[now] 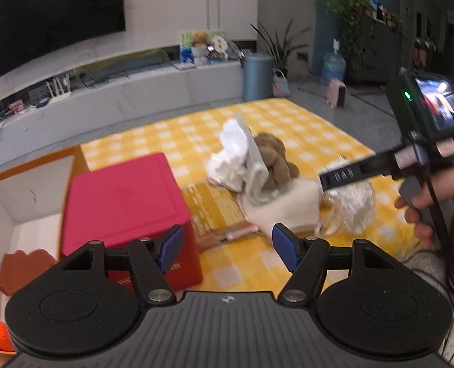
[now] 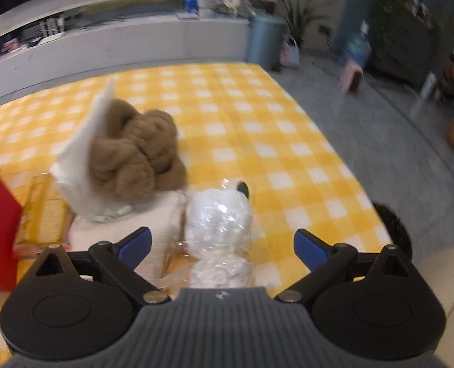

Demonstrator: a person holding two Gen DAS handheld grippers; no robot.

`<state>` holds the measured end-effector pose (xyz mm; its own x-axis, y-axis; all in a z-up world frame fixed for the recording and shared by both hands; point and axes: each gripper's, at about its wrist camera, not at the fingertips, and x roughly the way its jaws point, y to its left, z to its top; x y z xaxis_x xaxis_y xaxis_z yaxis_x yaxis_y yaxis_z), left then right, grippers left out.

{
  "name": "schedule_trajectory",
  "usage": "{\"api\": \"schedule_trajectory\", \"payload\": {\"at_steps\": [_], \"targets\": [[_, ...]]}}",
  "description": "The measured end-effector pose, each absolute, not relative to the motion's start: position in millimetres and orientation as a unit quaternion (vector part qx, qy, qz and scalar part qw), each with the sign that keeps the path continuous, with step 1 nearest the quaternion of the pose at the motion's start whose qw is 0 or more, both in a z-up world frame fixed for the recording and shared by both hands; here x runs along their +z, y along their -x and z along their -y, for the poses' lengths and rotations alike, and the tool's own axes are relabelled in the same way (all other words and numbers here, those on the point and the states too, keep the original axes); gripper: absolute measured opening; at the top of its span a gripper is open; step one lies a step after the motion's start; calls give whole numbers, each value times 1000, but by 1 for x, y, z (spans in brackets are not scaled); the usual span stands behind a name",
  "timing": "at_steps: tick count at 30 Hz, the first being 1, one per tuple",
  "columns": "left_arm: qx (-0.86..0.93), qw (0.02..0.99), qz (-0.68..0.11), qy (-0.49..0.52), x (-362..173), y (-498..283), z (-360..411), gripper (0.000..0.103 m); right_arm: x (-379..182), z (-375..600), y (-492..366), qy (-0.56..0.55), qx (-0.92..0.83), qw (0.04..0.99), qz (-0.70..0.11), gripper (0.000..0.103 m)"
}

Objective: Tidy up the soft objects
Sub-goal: 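Move the right gripper back to the table and grasp the plastic-wrapped white item, then grasp the white towel with the left gripper while the right holds the wrapped item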

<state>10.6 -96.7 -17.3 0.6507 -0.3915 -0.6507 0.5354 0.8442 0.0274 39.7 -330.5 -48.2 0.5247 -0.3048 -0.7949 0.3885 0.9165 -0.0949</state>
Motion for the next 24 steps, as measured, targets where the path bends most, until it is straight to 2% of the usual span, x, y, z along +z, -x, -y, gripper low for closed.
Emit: {"api": "schedule_trajectory", "payload": {"at_steps": [3,4,5,7,15,22,24], "targets": [[-260,896,-340,-117,-22,-9,102,78,-61,344,-48,-87,-184,869,-451,95],[-263,895,-340,-119,-23,-8,104,78,-63,346,-48,-96,-190,863,-457,89],[-265,894,-340,-121,-23,-5,104,78,-66,348,-50,-100,-194,858,-464,76],[-267,893,-341,-123,-23,-3,108,78,-72,351,-51,-110,-186,851,-479,58],[-266,893,-341,-125,-20,-1,99,78,-69,348,-33,-115,-172,845,-493,56],[-264,892,-344,-127,-18,-2,94,78,-87,345,-46,-107,-168,822,-534,62],[-264,893,-342,-128,-18,0,93,78,-88,345,-46,-109,-164,823,-533,57]]}}
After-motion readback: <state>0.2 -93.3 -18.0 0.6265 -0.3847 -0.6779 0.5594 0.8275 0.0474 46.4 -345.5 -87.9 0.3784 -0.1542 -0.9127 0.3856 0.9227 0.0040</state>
